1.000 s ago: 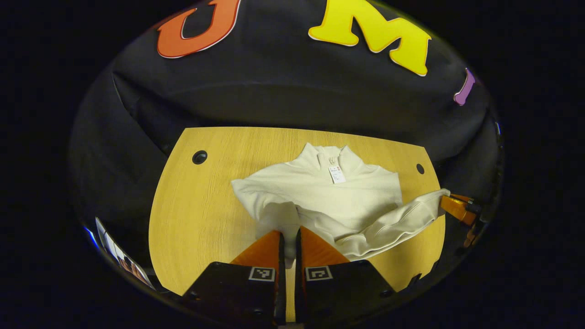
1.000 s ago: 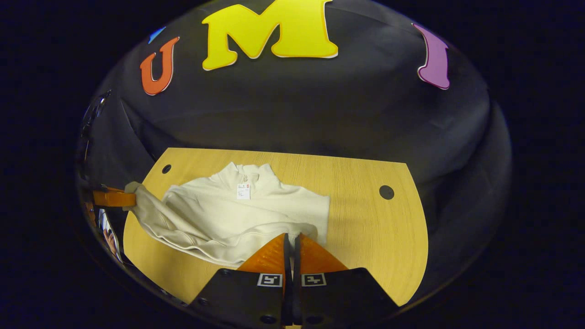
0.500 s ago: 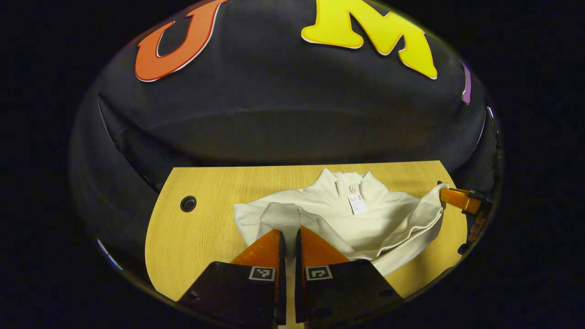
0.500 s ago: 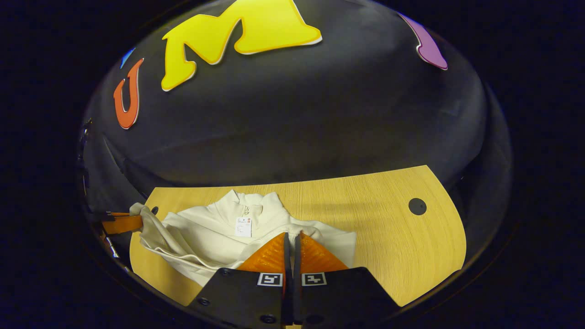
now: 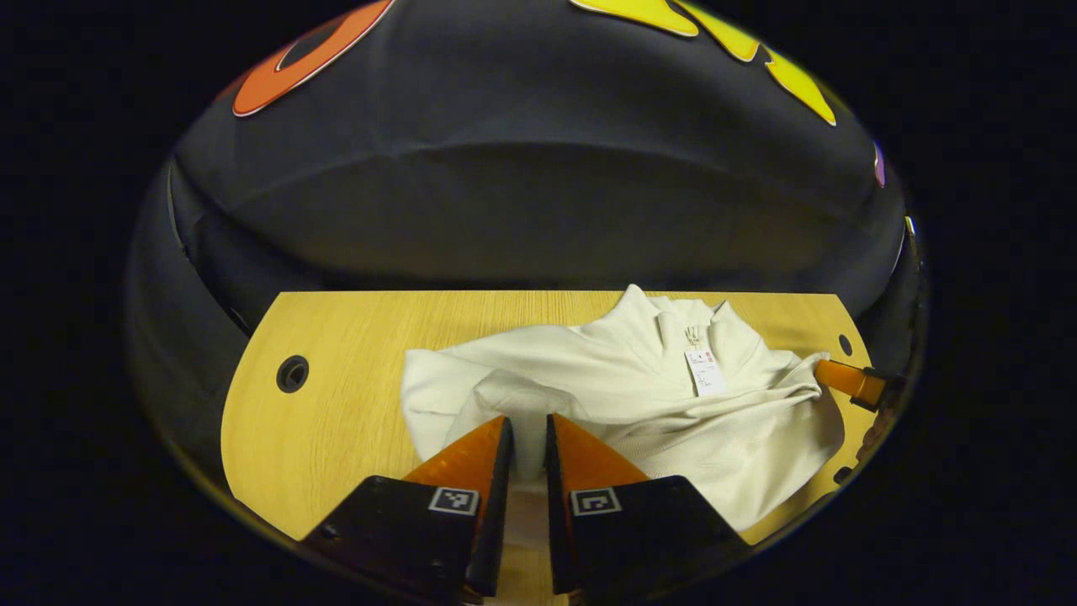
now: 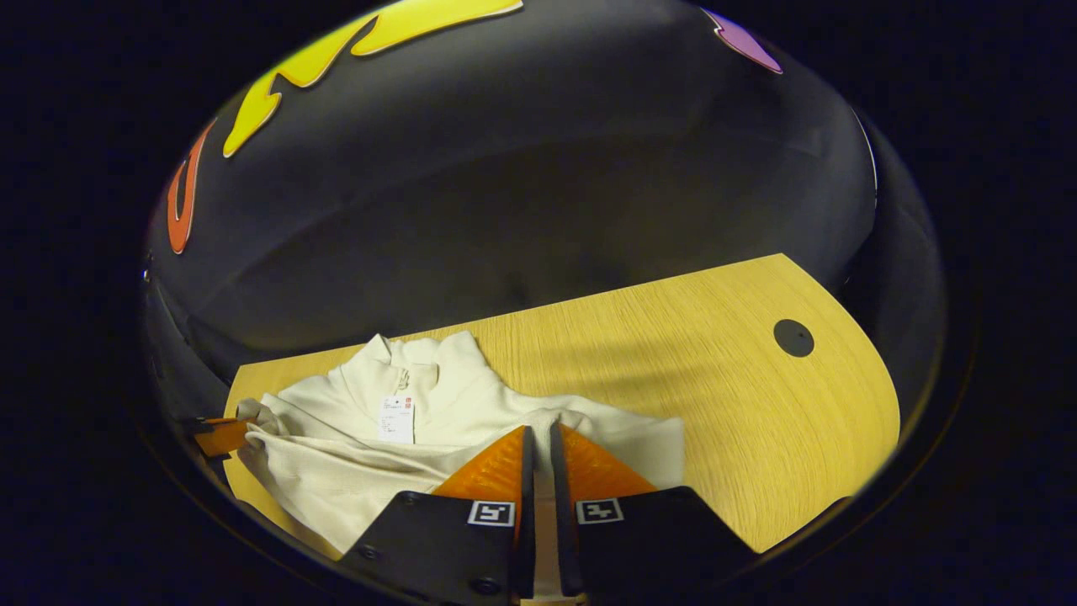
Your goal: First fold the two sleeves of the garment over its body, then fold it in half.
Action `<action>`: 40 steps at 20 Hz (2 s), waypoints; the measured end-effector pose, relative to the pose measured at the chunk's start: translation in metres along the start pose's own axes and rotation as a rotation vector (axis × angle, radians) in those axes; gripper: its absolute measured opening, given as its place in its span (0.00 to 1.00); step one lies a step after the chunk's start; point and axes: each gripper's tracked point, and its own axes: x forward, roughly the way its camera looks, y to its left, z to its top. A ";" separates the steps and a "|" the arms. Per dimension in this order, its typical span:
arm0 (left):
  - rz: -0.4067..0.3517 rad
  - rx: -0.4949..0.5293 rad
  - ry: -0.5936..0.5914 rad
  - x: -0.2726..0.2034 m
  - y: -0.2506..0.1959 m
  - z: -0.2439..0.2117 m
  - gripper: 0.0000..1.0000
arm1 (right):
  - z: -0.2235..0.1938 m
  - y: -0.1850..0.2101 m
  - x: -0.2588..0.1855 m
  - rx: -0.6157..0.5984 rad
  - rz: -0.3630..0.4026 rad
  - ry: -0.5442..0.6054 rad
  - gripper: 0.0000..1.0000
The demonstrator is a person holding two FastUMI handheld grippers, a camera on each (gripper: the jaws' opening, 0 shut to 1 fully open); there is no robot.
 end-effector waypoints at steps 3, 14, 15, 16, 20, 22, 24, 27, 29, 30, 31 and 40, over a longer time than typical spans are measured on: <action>-0.030 -0.023 0.004 0.002 0.002 -0.007 0.65 | 0.004 0.004 -0.004 -0.019 0.007 -0.008 0.24; -0.011 -0.027 -0.060 -0.010 -0.009 -0.004 0.96 | 0.015 0.015 -0.050 -0.019 0.019 -0.077 0.98; -0.006 -0.024 -0.068 -0.013 -0.012 -0.003 0.99 | 0.015 0.017 -0.060 -0.023 0.020 -0.082 0.98; -0.013 -0.032 -0.075 -0.017 -0.013 -0.001 0.99 | 0.018 0.019 -0.071 -0.026 0.024 -0.091 0.98; -0.031 -0.078 -0.142 -0.025 -0.001 0.007 0.99 | 0.036 0.032 -0.133 -0.047 0.044 -0.151 0.95; -0.016 -0.082 -0.206 -0.039 0.001 0.016 0.99 | 0.048 0.037 -0.172 -0.069 0.048 -0.201 0.98; -0.004 -0.075 -0.269 -0.057 -0.006 0.025 0.98 | 0.060 0.042 -0.220 -0.090 0.046 -0.264 0.95; 0.010 -0.063 -0.360 -0.083 -0.010 0.034 0.98 | 0.068 0.044 -0.288 -0.112 0.050 -0.352 0.98; 0.012 -0.055 -0.413 -0.097 -0.011 0.038 0.98 | 0.071 0.037 -0.333 -0.123 0.045 -0.406 0.98; 0.015 -0.051 -0.438 -0.099 -0.010 0.039 0.98 | 0.070 0.034 -0.354 -0.120 0.045 -0.431 0.98; 0.013 -0.041 -0.466 -0.095 -0.011 0.040 0.98 | 0.069 0.029 -0.373 -0.113 0.041 -0.453 0.98; 0.022 0.032 -0.555 -0.096 -0.015 0.043 0.97 | 0.058 0.016 -0.485 -0.167 0.023 -0.589 0.97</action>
